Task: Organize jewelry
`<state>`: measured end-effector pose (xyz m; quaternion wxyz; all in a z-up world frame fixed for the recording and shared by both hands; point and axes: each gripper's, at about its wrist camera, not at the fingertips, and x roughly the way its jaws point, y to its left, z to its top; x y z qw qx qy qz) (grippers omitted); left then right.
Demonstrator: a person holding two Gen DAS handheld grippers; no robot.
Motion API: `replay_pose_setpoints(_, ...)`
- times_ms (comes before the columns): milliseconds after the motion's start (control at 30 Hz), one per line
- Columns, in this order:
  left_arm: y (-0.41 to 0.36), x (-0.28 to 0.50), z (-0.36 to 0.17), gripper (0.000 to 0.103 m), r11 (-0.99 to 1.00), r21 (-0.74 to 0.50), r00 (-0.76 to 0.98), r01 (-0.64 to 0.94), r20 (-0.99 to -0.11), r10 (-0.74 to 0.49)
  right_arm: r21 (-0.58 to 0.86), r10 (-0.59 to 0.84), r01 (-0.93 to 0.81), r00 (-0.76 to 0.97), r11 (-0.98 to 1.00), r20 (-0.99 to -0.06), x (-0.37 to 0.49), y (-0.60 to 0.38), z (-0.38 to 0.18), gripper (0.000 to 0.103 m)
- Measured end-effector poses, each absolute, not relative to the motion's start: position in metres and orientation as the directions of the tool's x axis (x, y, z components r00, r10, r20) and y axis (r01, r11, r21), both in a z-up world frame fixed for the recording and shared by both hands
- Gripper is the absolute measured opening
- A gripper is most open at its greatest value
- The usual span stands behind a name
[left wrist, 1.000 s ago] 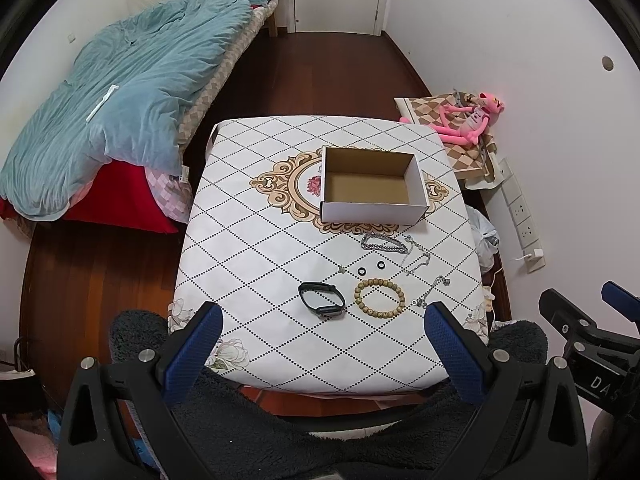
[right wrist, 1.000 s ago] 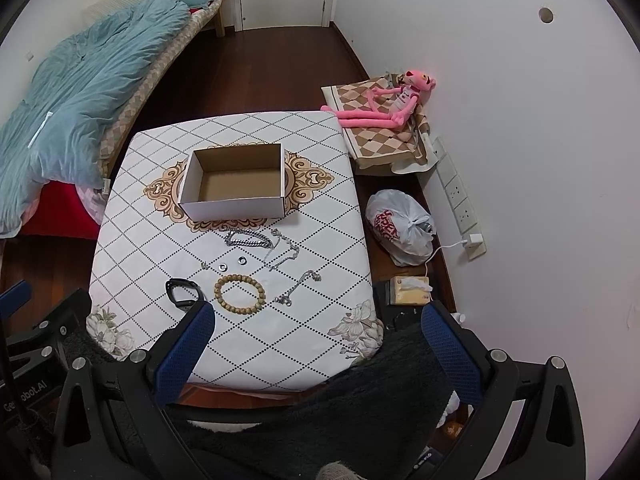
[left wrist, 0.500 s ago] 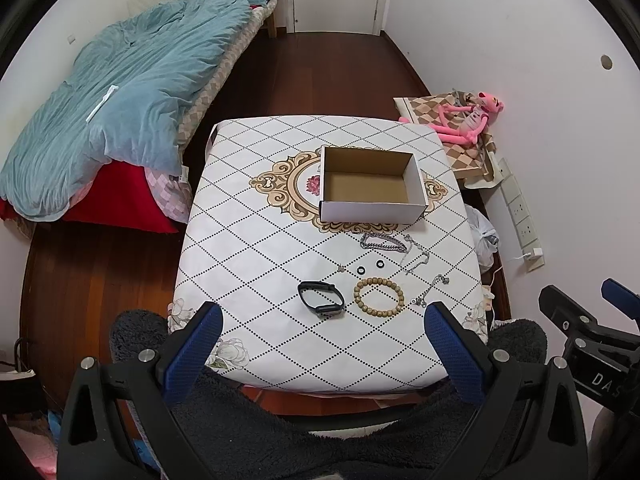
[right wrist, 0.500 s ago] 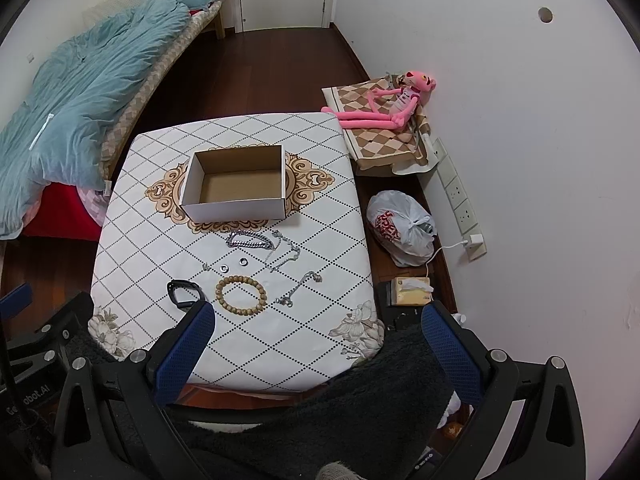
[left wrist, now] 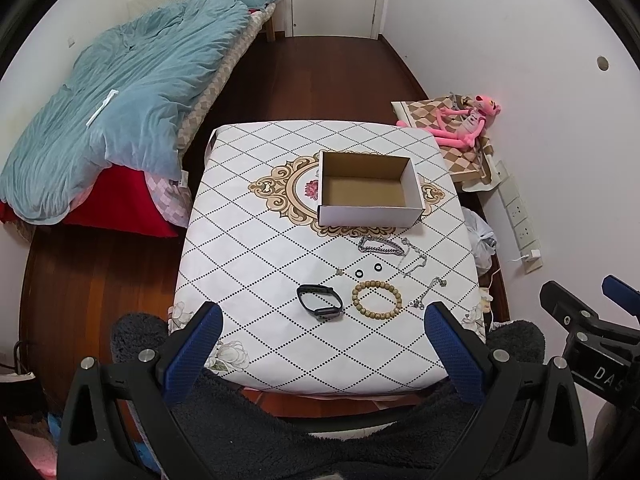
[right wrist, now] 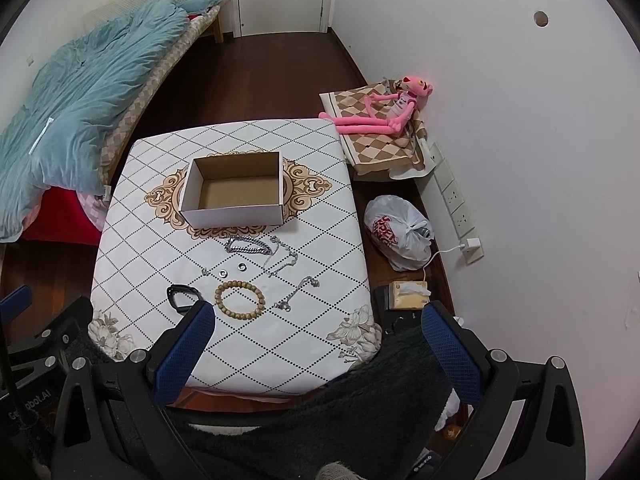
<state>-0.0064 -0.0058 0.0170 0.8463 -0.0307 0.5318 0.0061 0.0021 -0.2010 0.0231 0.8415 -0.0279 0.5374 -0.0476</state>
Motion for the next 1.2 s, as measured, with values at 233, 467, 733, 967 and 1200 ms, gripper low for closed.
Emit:
replay_pose_setpoints(233,-0.006,-0.007,0.017,0.103,0.998,-0.047,0.436,-0.042,-0.899,-0.024,-0.097,-0.109,0.050,0.419,0.994,-0.901,0.003,-0.202,0.024,0.103)
replay_pose_setpoints(467,-0.007,-0.007,0.019,0.103,0.998,-0.048,0.437,-0.042,-0.899,-0.024,-0.095,-0.106,0.048,0.418,0.994,-0.902,0.003,-0.200,0.024,0.103)
replay_pose_setpoints(733,-0.008,-0.008,0.023,0.103,0.998,-0.046,0.444,-0.046,-0.896,-0.021,-0.089,-0.099,0.043,0.420,0.995,-0.902,0.004,-0.198,0.027,0.103)
replay_pose_setpoints(967,-0.003,0.009,0.003,0.103,0.998,-0.011,0.437,-0.058,-0.900,0.016,-0.081,-0.096,0.054,0.416,0.995,-0.904,0.018,-0.199,0.007,0.103)
replay_pose_setpoints(1200,0.016,0.049,-0.069,0.103,0.987,0.119,0.391,-0.109,-0.908,0.153,-0.051,-0.062,0.042,0.314,0.998,-0.947,0.058,-0.191,-0.081,0.103)
